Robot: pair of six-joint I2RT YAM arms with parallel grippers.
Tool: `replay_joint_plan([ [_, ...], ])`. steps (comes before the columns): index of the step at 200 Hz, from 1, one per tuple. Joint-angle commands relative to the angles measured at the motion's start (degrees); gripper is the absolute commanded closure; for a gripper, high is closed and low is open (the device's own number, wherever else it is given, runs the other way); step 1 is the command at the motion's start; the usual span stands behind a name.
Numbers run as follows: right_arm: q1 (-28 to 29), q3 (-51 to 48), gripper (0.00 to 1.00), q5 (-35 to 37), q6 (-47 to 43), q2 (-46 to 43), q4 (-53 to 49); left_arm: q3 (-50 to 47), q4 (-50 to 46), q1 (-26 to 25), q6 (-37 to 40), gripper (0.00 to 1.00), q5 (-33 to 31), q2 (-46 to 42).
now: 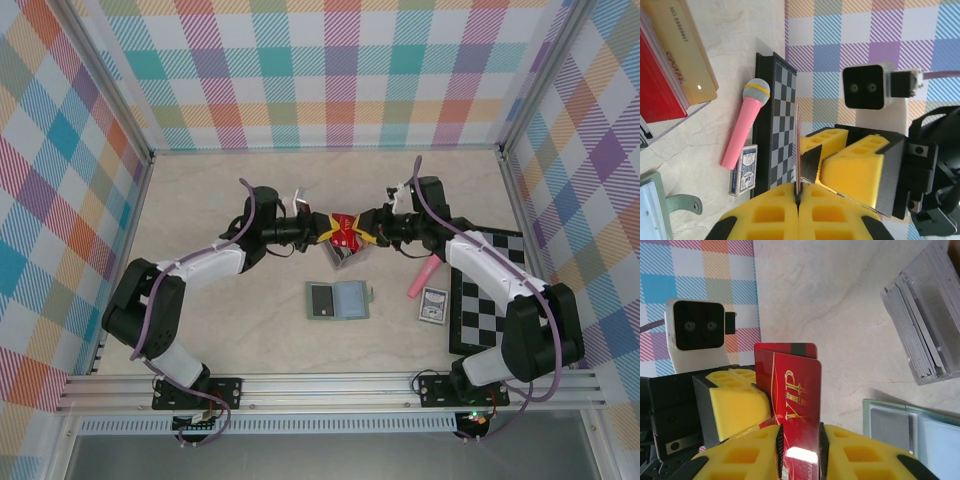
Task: Put the credit cards into the card holder
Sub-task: Place several credit cards in the storage box.
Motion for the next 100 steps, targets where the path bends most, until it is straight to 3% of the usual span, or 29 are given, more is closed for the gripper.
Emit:
replay_joint_plan([
  [1, -0.01, -0.39, 0.78, -3.92, -1.51, -0.12, 3.81, -1.14, 4.62, -0.49, 5.13, 1.0, 3.1, -3.28],
  [52, 0.08, -1.71, 0.74, -6.16, -6.65, -2.08, 3.8, -5.09, 8.6, -1.35, 13.35, 1.0, 0.6, -7.6],
  [100, 0.03, -3.81, 0.69, -2.48, -12.75, -7.02, 0.58, -12.56, 11.13, -3.72, 31.07, 1.0, -7.71, -17.12],
])
